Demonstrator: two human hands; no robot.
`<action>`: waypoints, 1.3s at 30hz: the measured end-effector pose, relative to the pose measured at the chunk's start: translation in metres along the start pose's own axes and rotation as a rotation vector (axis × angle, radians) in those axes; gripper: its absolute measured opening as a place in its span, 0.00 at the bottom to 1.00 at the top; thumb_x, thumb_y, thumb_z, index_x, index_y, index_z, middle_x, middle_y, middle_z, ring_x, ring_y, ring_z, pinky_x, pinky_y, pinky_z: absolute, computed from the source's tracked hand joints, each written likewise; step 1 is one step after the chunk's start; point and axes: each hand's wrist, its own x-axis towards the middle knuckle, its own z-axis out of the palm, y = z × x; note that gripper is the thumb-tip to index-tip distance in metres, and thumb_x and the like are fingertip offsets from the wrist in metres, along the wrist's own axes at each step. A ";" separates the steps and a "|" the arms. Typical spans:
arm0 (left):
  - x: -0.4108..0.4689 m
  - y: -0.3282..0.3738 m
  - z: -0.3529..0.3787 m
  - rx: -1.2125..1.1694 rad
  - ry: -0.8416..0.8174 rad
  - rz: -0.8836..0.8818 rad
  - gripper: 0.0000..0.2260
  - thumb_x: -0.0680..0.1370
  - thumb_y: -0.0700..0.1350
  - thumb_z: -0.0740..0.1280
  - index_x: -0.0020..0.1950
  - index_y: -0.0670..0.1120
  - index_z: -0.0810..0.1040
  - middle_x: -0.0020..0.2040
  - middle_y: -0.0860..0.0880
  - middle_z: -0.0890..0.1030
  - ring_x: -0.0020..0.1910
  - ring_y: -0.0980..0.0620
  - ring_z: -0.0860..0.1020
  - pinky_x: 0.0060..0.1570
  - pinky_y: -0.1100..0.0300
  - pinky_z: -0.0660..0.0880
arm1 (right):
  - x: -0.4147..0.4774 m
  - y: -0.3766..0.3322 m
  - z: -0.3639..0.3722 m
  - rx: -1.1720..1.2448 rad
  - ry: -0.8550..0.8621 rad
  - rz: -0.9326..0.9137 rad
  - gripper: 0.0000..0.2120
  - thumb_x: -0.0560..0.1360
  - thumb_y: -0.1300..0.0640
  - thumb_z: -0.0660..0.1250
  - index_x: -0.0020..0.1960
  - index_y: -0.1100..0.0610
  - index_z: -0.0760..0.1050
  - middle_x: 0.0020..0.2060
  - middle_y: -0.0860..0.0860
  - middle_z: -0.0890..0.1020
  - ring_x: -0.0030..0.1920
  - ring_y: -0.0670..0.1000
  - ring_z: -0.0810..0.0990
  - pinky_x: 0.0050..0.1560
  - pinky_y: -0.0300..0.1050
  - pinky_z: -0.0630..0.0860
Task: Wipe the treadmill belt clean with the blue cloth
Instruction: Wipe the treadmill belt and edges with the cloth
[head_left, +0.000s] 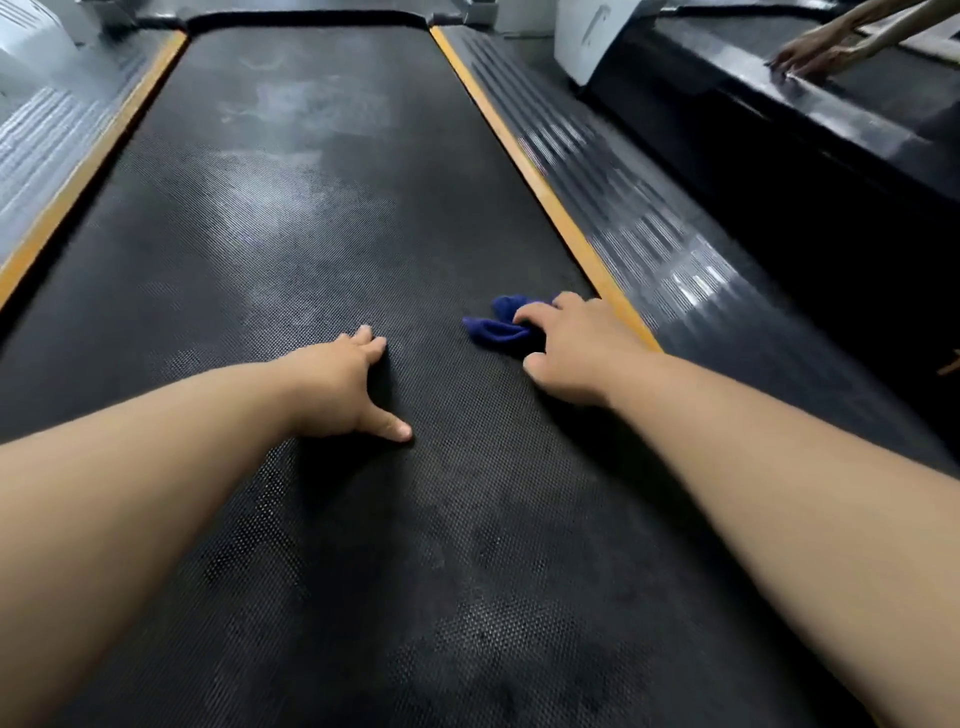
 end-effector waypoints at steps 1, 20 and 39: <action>-0.002 0.003 -0.003 0.002 0.005 0.004 0.51 0.65 0.64 0.73 0.78 0.48 0.48 0.78 0.48 0.47 0.77 0.50 0.51 0.74 0.56 0.51 | -0.005 0.000 -0.005 0.015 -0.025 -0.011 0.22 0.74 0.50 0.60 0.68 0.43 0.65 0.62 0.54 0.70 0.61 0.60 0.69 0.60 0.50 0.67; 0.082 0.166 0.009 -0.221 0.525 0.324 0.15 0.76 0.47 0.65 0.61 0.48 0.67 0.56 0.48 0.74 0.54 0.44 0.75 0.45 0.55 0.67 | -0.107 0.089 -0.007 0.389 0.280 0.211 0.24 0.79 0.58 0.58 0.74 0.48 0.62 0.74 0.48 0.63 0.75 0.47 0.57 0.71 0.41 0.55; 0.096 0.167 0.022 -0.352 0.632 0.179 0.12 0.73 0.50 0.65 0.57 0.51 0.75 0.56 0.50 0.76 0.54 0.47 0.73 0.49 0.56 0.68 | -0.128 0.094 0.001 0.311 0.251 0.134 0.21 0.81 0.59 0.53 0.72 0.49 0.65 0.74 0.46 0.62 0.75 0.46 0.57 0.72 0.39 0.49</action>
